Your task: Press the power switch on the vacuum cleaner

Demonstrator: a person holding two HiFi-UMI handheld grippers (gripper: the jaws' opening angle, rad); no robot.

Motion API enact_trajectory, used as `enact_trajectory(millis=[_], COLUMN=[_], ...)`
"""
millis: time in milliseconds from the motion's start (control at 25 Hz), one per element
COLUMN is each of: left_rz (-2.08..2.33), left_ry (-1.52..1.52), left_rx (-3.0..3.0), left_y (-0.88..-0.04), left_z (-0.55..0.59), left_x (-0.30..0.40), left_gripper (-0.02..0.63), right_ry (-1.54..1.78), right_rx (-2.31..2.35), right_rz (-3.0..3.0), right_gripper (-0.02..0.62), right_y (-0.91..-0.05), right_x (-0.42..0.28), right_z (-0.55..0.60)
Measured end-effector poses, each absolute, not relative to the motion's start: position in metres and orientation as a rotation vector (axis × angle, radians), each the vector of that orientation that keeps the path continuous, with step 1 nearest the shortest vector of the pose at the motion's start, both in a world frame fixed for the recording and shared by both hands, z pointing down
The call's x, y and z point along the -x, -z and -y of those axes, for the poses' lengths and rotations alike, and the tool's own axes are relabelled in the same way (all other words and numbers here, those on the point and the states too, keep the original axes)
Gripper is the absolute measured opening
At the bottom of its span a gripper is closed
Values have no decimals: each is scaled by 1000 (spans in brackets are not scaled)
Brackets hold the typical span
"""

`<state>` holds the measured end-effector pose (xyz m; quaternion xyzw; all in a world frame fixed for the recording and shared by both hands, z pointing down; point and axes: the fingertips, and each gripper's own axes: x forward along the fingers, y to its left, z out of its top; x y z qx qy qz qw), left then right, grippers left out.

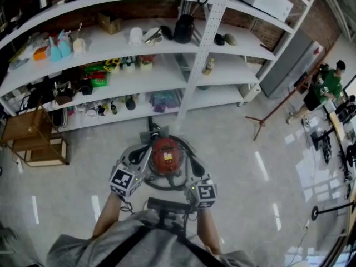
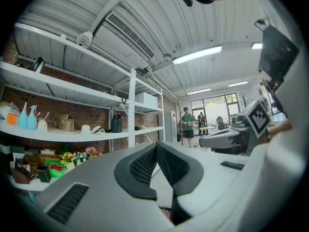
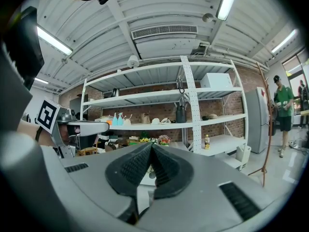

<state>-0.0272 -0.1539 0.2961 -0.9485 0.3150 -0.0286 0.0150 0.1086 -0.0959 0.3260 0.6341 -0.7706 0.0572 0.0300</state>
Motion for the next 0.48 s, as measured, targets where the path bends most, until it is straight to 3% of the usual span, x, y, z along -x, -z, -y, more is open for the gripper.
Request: enact_trajectory(millis=[480], left_rz=[-955], left_ry=[103], left_rx=[2938], left_y=[-299], left_z=[152], left_x=[24], left_gripper=[8], right_ry=[-180], right_rx=[-1948], right_rz=[2386], right_gripper=[1], right_y=[-326], right_x=[-108], right_z=[94])
